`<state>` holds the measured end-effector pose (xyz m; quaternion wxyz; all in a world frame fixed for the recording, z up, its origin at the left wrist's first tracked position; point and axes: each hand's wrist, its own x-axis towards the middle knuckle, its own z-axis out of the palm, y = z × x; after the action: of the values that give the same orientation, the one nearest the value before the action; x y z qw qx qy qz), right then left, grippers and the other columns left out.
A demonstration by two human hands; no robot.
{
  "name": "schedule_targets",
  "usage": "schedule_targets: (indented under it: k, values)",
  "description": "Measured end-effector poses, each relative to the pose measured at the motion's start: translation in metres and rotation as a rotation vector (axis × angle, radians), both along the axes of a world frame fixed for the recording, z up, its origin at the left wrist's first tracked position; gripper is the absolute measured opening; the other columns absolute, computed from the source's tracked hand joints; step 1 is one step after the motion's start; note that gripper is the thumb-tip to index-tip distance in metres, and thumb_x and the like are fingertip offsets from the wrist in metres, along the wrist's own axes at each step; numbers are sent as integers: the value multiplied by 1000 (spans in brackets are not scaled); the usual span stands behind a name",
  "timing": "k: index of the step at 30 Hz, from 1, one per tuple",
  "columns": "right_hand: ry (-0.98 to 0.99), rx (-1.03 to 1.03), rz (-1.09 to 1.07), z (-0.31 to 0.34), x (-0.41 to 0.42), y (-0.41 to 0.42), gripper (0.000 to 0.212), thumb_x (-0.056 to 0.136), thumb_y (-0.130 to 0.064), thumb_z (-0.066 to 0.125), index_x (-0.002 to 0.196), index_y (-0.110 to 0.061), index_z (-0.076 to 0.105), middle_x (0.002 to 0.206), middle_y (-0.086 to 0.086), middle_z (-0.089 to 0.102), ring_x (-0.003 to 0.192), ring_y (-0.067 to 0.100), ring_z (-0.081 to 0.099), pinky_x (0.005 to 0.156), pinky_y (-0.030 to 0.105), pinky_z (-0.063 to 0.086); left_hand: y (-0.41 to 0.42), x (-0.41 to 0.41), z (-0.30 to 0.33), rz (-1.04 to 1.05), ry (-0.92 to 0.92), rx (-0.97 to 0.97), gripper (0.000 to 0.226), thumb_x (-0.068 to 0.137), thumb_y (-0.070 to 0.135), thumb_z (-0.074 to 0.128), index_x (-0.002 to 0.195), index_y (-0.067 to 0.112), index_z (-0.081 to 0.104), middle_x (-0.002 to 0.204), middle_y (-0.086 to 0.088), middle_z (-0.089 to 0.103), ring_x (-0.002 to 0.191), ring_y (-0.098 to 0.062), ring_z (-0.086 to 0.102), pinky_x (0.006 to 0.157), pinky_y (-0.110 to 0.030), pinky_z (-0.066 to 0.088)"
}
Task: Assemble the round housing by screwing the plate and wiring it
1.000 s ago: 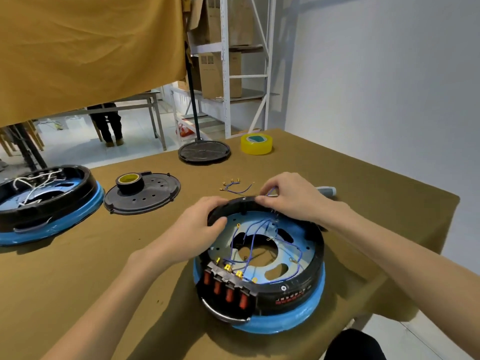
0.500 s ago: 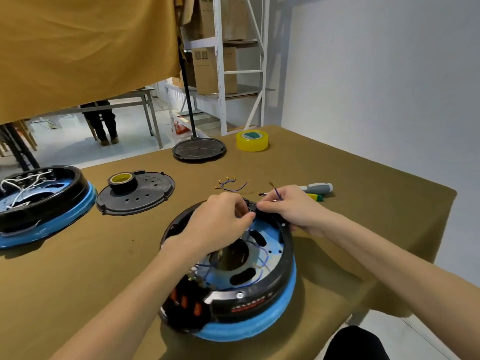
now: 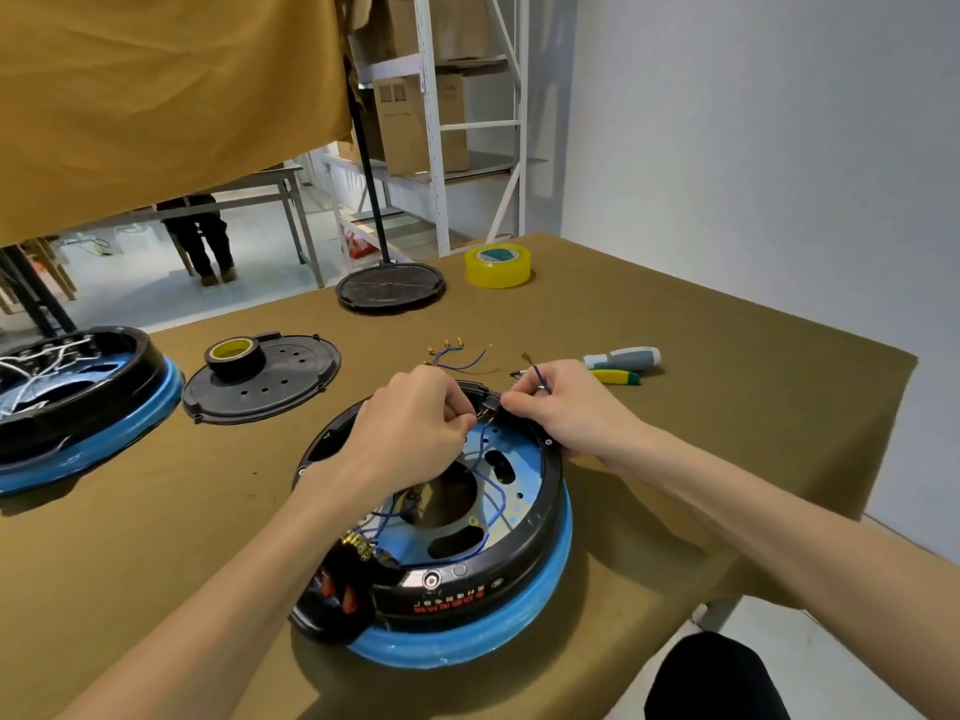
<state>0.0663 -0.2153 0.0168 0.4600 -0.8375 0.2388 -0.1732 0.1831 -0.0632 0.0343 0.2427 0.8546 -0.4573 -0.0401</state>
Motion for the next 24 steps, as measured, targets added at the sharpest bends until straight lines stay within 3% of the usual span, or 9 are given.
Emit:
schedule_targets:
  k: [3, 6, 9, 14, 18, 21, 24]
  values:
    - [10, -25, 29, 1, -1, 0, 19, 99, -28, 67, 84, -17, 68, 56, -9, 59, 46, 3, 56, 39, 19, 41, -1, 10, 10, -38, 225, 31, 16, 96, 30, 70, 88, 20, 80, 76, 9, 76, 77, -14, 72, 77, -37, 61]
    - [14, -77, 35, 2, 0, 0, 21, 99, -26, 66, 81, -15, 67, 49, -13, 55, 42, 0, 49, 41, 15, 38, -7, 17, 21, -48, 277, 166, 25, 97, 34, 68, 85, 15, 81, 82, -5, 77, 74, -20, 63, 73, -37, 56]
    - [-8, -112, 25, 0, 1, 1, 21, 98, -23, 68, 78, -15, 67, 46, -15, 51, 43, -5, 47, 45, 11, 34, -20, 18, 36, -40, 280, 294, 30, 93, 30, 69, 69, 12, 75, 60, -1, 59, 58, -17, 49, 64, -30, 43]
    - [-5, -99, 30, -1, 0, 0, 21, 99, -22, 67, 78, -15, 66, 39, -20, 49, 41, -5, 47, 44, 10, 33, -31, 23, 43, -32, 468, 447, 21, 96, 30, 66, 87, 13, 74, 68, 0, 57, 55, -13, 42, 54, -23, 29]
    - [-19, -111, 39, -2, 0, 0, 20, 98, -24, 67, 81, -14, 70, 48, -14, 53, 44, -4, 47, 47, 11, 35, -27, 31, 33, -93, 514, 442, 23, 98, 31, 64, 101, 11, 76, 78, 5, 74, 62, -5, 59, 53, -20, 32]
    - [-18, -118, 29, -4, 1, -2, 20, 98, -25, 68, 82, -13, 70, 51, -13, 51, 43, -1, 45, 47, 14, 33, -18, 41, 33, -148, 599, 352, 23, 100, 32, 63, 99, 17, 81, 86, 3, 78, 65, -4, 61, 55, -18, 39]
    - [-31, -108, 15, -7, 2, -3, 22, 97, -25, 69, 78, -15, 68, 42, -13, 46, 40, 1, 41, 46, 16, 30, -3, 49, 36, -212, 642, 279, 23, 106, 24, 53, 111, 20, 75, 97, 1, 80, 77, -6, 68, 73, -23, 53]
